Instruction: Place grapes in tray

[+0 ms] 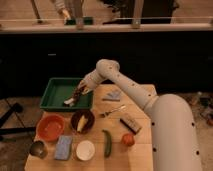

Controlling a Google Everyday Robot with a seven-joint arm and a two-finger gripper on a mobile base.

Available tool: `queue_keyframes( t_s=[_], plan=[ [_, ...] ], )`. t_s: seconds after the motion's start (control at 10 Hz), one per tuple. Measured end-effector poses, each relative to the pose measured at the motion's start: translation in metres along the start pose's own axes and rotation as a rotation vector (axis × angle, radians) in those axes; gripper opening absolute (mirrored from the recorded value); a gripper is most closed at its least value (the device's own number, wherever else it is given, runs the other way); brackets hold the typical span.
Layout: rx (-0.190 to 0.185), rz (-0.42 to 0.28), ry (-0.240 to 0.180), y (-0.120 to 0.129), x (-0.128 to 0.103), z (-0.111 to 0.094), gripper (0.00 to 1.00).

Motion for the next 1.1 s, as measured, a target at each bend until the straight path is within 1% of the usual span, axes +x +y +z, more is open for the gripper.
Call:
queue_keyframes(
  t_s=[0.3,0.5,0.6,0.7,0.8,0.9,1.1],
  plan=[
    [-0.025,0.026,-0.02,0.011,0.009,0.015,0.0],
    [-0.044,0.036,-0.035,0.014,0.011,0.021,0.0],
    [-0.047,0.035,-0.039,0.013,0.01,0.023,0.0],
    [-0.047,0.035,-0.038,0.013,0.01,0.023,0.03],
    [-0.047,0.036,-0.037,0.014,0.011,0.022,0.1],
    [-0.046,0.038,-0.037,0.014,0.012,0.021,0.22],
    [-0.047,0.036,-0.038,0.014,0.011,0.022,0.39]
  ],
)
